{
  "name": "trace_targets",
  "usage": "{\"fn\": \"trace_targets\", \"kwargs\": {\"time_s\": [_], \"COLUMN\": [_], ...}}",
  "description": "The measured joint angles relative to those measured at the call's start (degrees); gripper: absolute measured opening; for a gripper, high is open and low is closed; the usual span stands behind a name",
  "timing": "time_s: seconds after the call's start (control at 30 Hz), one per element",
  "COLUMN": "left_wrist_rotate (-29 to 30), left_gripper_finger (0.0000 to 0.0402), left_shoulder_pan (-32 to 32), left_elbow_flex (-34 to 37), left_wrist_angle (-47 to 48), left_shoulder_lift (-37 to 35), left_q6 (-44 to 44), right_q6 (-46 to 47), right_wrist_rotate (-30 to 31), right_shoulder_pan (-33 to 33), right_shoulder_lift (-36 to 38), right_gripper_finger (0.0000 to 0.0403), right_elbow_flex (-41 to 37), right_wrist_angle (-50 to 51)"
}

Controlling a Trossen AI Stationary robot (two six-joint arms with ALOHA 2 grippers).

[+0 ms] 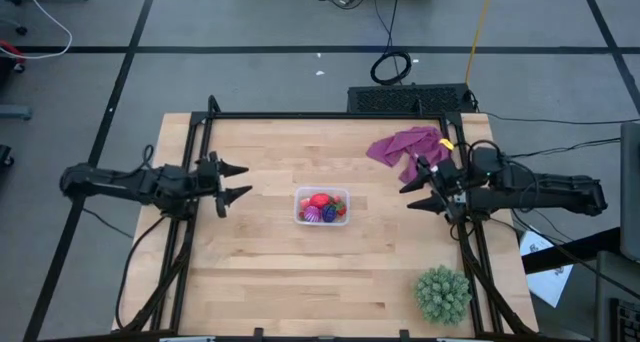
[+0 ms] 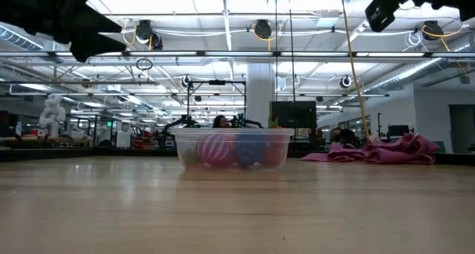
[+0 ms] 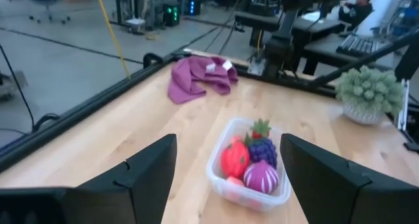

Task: Pick and placing Produce into tupperware
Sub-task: Return to Home Position

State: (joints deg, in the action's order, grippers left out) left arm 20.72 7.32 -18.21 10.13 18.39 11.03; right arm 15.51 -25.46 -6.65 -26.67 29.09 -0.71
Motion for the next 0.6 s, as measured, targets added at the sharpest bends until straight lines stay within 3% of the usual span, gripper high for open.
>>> {"fn": "trace_targets", "kwargs": {"time_s": [0.17,0.33,0.6], "left_wrist_rotate": [0.5,1.8,1.7], "left_gripper_finger": [0.0274,0.0274,0.0274], "left_shoulder_pan": [-0.1,-0.9,-0.8], "left_elbow_flex": [2.6,0.8,-0.1], "left_wrist_angle": [-2.8,-3.0,4.8], "left_shoulder_lift": [-0.1,-2.8,-17.5], "left_q6": [-0.6,-3.2,-3.0], "right_q6": [-0.6,-0.7,-0.1], "right_wrist_rotate": [0.2,0.2,-0.2], "right_shoulder_pan": [-0.5,-2.4,-4.3], "right_shoulder_lift": [0.0,0.4,4.9], "right_gripper_finger": [0.0199,0.0199,0.0199], "right_elbow_flex": [-3.0,-3.2,-3.4], "right_wrist_angle": [-4.4,-4.9,-4.7]}}
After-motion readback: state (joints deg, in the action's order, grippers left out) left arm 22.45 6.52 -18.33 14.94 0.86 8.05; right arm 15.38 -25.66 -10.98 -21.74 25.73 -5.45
